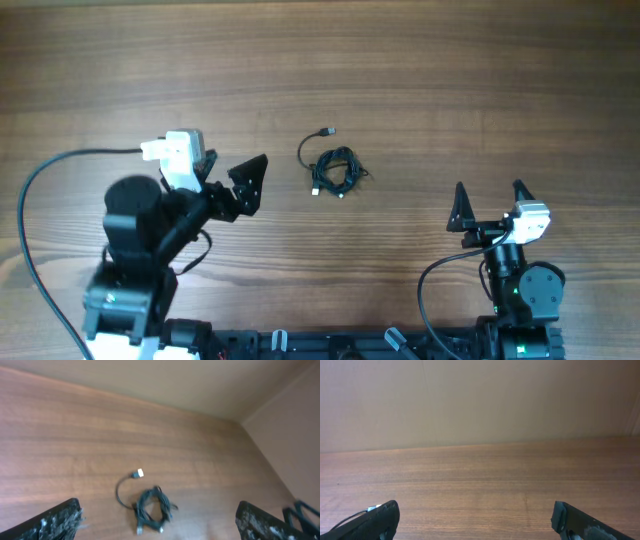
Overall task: Untangle cables
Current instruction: 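Reach the left gripper to the coiled black cable and grasp it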
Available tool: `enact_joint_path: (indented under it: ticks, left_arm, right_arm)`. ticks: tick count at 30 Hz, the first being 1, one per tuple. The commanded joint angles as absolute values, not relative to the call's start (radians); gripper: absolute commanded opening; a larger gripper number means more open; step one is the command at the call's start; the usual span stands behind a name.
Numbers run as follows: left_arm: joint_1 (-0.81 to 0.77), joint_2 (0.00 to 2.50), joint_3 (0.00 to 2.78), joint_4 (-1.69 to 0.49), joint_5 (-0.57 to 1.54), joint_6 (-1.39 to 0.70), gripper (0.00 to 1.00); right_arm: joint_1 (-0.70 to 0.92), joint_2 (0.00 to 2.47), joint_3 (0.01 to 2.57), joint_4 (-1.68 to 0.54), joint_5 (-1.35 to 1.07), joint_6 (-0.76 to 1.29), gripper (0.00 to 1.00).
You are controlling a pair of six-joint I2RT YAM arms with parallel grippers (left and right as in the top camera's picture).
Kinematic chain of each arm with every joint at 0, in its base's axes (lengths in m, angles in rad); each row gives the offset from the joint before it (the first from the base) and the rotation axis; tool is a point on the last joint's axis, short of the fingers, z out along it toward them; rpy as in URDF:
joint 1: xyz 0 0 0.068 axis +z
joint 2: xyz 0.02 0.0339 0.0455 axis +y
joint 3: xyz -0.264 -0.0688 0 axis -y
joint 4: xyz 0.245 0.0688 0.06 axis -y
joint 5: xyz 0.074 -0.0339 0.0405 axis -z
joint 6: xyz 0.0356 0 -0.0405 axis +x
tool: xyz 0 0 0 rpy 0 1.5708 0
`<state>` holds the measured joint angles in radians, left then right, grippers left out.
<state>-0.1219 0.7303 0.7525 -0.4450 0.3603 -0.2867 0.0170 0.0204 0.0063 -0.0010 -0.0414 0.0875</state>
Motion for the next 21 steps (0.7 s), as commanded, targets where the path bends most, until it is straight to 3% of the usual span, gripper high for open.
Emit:
enact_joint_path:
  ticks: [1,4,8,13,14,16,17,21]
  left_arm:
    - [-0.131,0.93,0.984,-0.577,0.277,-0.236,1.0]
    - [-0.249,1.135,1.137,-0.657,0.141,-0.236,1.0]
    - [-0.435,1.31,1.173,-0.592,-0.049,-0.236,1.0]
    - [-0.502,1.517,1.172,-0.567,-0.043,-0.246,1.0]
    - [-0.502,1.557,1.172,-0.562,-0.043,-0.237,0.95]
    - [-0.502,1.626,1.172,-0.557,-0.042,-0.192,0.71]
    - [-0.502,1.656,1.172,-0.557,-0.043,-0.186,0.66]
    - [-0.502,1.773,1.172,-0.533,0.009,-0.186,0.64]
  right_arm:
    - [0.022,0.017,0.005,0.002,-0.046,0.079,1.0]
    - [0.022,0.017,0.005,0.001,-0.046,0.079,1.0]
    - [0.022,0.017,0.005,0.002,-0.046,0.079,1.0]
    - [0.022,0.017,0.005,0.001,-0.046,0.079,1.0]
    - [0.022,0.017,0.005,0.002,-0.046,0.079,1.0]
    - [0.022,0.017,0.005,0.002,-0.046,0.079,1.0]
    - [0.022,0.017,0.005,0.002,-0.046,0.079,1.0]
    - [0.022,0.017,0.005,0.001,-0.046,0.079,1.0]
